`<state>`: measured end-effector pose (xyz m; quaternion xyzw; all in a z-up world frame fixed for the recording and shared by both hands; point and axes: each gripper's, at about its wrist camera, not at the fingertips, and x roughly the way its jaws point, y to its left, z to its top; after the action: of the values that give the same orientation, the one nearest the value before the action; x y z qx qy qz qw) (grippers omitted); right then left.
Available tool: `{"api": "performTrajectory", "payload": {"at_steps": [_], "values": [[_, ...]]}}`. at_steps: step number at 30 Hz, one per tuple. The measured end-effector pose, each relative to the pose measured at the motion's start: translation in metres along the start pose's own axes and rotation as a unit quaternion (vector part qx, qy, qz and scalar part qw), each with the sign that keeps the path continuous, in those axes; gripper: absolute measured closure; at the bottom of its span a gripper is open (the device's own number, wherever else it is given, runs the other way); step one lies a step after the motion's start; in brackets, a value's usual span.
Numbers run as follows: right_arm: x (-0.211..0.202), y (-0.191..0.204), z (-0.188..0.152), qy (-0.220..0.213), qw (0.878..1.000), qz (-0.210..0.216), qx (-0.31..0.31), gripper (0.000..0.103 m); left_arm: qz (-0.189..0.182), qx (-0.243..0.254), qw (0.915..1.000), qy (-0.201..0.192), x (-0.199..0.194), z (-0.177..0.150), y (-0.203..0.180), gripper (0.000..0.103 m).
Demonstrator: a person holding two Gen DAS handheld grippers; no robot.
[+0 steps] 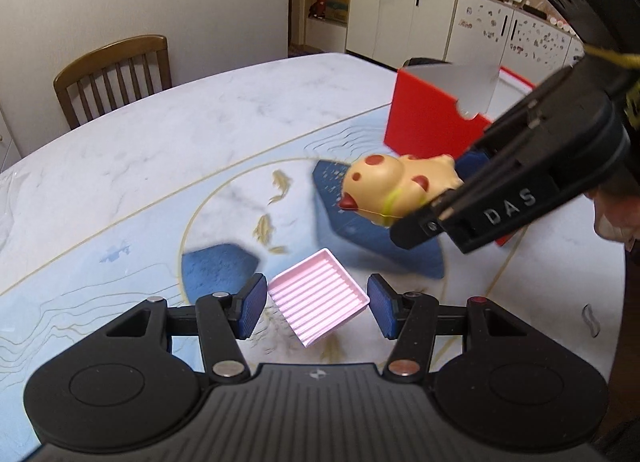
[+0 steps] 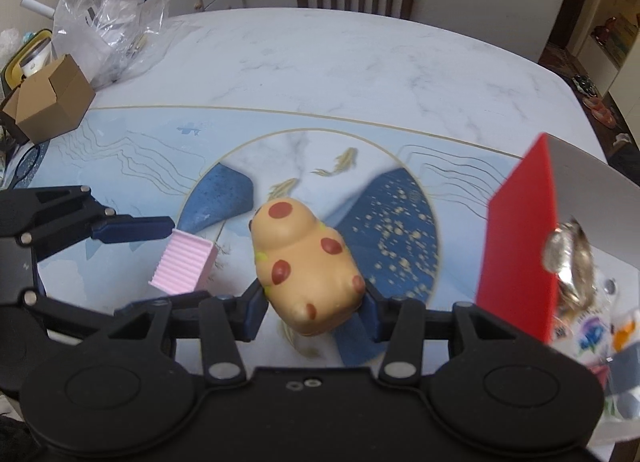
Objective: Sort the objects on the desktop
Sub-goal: 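Carry the pink pad and yellow toy over the shoebox with both grippers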
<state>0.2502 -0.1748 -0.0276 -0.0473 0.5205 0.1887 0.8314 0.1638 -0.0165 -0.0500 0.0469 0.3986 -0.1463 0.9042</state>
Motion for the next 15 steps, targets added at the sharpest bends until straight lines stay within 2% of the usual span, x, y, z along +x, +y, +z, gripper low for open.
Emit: {"api": "performTrajectory", "payload": {"at_steps": [15], "values": [[-0.072, -0.054, -0.033, -0.043, 0.999, -0.001, 0.027, 0.057, -0.020, 0.030, 0.9979, -0.054, -0.023, 0.048, -0.058, 0.049]]}}
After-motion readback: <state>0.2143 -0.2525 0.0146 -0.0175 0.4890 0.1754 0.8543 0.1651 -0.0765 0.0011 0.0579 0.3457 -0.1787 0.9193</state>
